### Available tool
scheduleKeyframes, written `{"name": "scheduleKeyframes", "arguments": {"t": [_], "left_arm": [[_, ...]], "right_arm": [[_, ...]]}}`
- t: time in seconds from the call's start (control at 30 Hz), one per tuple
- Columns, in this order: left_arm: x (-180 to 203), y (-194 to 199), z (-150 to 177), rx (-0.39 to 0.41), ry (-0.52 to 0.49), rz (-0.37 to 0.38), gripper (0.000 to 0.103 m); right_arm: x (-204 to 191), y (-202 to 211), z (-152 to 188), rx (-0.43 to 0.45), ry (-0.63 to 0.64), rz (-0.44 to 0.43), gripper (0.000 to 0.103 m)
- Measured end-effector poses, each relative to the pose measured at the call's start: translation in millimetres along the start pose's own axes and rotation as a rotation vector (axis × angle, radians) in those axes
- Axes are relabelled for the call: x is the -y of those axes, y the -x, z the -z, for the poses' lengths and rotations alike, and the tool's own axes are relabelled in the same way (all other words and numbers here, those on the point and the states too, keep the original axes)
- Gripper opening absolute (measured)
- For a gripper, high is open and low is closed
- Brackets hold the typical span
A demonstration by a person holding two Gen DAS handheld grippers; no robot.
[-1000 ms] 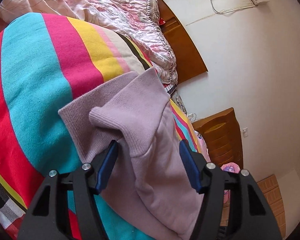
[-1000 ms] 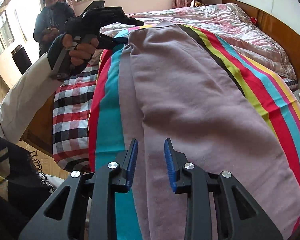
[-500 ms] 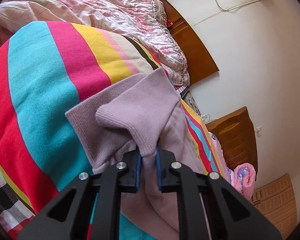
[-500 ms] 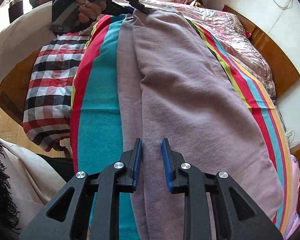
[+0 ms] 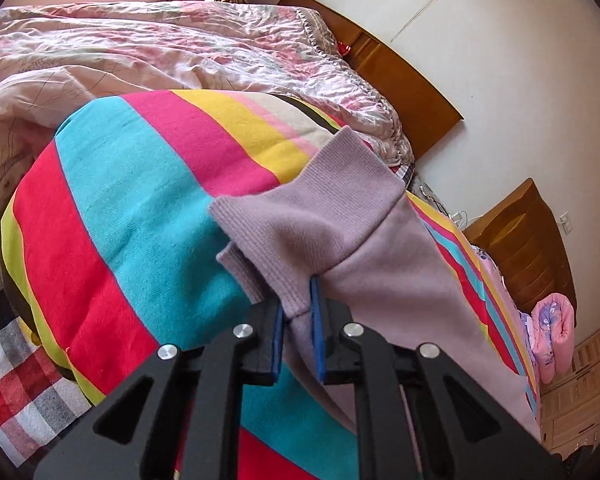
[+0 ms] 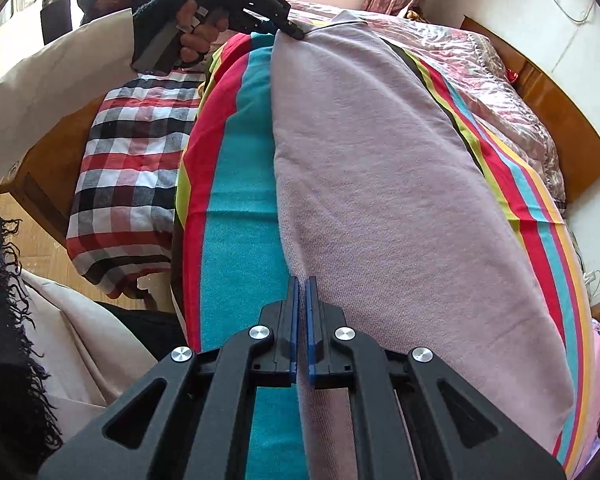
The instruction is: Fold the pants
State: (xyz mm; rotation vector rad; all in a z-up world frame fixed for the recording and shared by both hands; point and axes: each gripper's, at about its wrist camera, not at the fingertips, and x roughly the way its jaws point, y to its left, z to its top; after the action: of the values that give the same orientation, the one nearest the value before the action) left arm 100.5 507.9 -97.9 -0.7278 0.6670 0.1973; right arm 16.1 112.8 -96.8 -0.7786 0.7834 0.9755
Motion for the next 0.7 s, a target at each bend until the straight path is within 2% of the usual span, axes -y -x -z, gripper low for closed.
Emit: {"name": "scheduleKeyframes", "arguments": {"t": [0.1,0.17,0.2,0.23,0.27,0.3,0.33,0.37,0.43,0.5,0.57,0.6,0.7], "left_arm": [[1,4,-2,0.001,-0.024,-0.024,0.021],[5,1,-2,-0.022,-0.05,-0.051,0.026],[5,2,-3,-0.025,-0.054,-0.06,0.027],[9,3,-4,-0.024,-0.052,-0.084,0.033],[15,9,-5,-0.008,-0.06,-0.139,0.049],[28,18,-5,0.041,-0.091,-0.246,0.061],[43,31,-3,0.121,-0.141,-0.334,0.075],[60,43,-1,0.185,-0.196,-0.344,0.079],[91,49,0,0.201,-0.278,-0.271,0.083],[124,35,2,0.16,-0.375,-0.214,0.083],[154,6,7,0.082,-0.47,-0.186,0.083],[163,-14,12,0.031,-0.504,-0.189,0.084],[161,-79,18,-0.118,-0.517,-0.298,0.083]], "right_arm": [[1,13,-1,0.022,-0.011,-0.005,0.003],[-1,3,5,-0.012,-0.01,-0.015,0.005],[-3,-3,9,-0.023,-0.012,-0.022,0.011],[-5,-1,11,0.005,-0.005,-0.045,0.016],[-4,0,12,-0.005,-0.016,-0.085,0.032],[-2,5,12,0.004,-0.029,-0.112,0.051],[2,14,12,0.041,-0.048,-0.119,0.057],[11,21,11,0.077,-0.083,-0.13,0.059],[38,34,10,0.143,-0.179,-0.113,0.058],[74,40,13,0.191,-0.303,-0.047,0.058],[111,35,23,0.183,-0.446,0.042,0.059],[127,29,29,0.154,-0.499,0.08,0.059],[167,0,59,-0.002,-0.652,0.113,0.06]]}}
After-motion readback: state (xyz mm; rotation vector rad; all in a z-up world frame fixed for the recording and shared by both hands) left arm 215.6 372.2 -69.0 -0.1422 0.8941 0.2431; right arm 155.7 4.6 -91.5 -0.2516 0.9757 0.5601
